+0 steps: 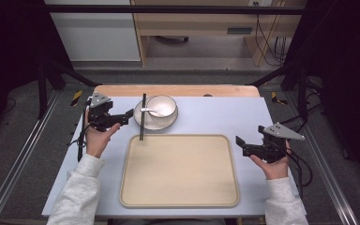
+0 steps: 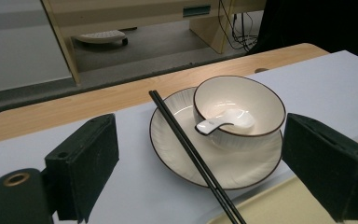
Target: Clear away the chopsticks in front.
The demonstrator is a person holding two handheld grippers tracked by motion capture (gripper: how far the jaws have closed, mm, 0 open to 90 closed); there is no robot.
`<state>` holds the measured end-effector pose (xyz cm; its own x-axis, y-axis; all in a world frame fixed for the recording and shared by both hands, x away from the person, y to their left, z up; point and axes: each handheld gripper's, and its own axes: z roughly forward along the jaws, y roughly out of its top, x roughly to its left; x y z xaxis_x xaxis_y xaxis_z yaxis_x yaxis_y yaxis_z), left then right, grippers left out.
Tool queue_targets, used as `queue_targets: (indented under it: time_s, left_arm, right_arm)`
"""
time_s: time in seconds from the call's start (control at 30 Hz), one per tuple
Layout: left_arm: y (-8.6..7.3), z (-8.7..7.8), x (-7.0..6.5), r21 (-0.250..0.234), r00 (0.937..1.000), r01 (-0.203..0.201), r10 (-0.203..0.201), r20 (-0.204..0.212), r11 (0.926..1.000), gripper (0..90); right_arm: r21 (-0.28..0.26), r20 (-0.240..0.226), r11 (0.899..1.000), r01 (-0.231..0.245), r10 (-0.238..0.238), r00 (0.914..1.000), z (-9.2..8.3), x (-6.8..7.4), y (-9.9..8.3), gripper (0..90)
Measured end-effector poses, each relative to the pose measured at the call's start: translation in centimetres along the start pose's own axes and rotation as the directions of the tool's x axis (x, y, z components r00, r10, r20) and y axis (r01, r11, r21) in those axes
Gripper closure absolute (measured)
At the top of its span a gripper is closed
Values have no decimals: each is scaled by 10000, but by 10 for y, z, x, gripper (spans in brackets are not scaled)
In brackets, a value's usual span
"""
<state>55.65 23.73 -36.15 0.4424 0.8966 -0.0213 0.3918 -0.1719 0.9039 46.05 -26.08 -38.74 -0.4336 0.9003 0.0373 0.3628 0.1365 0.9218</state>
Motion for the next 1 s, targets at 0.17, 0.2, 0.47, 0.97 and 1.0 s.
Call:
queue_targets:
  time_s: [0.17, 0.2, 0.47, 0.97, 1.0]
  left_arm:
    - [4, 11, 1, 44, 10000, -42, 42, -74, 10000, 117]
    - [5, 15, 2, 138, 10000, -42, 42, -56, 9999, 119]
    - [1, 40, 8, 552, 9995, 76, -58, -320, 9984, 150]
    - [-17, 65, 15, 1377, 9986, 130, -59, -517, 9904, 242]
    - [-19, 65, 14, 1447, 9986, 97, -22, -523, 9894, 245]
  right_arm:
    - [6, -11, 10000, 15, -15, 10000, 1, 0, 0, 53]
    - [7, -11, 10000, 12, -12, 10000, 1, 0, 0, 53]
    - [94, -48, 10000, 8, -7, 10000, 3, -1, -2, 53]
    - [119, -48, 9999, -56, 56, 10000, 4, 0, -2, 54]
    - [121, -51, 9999, -55, 55, 10000, 4, 0, -2, 54]
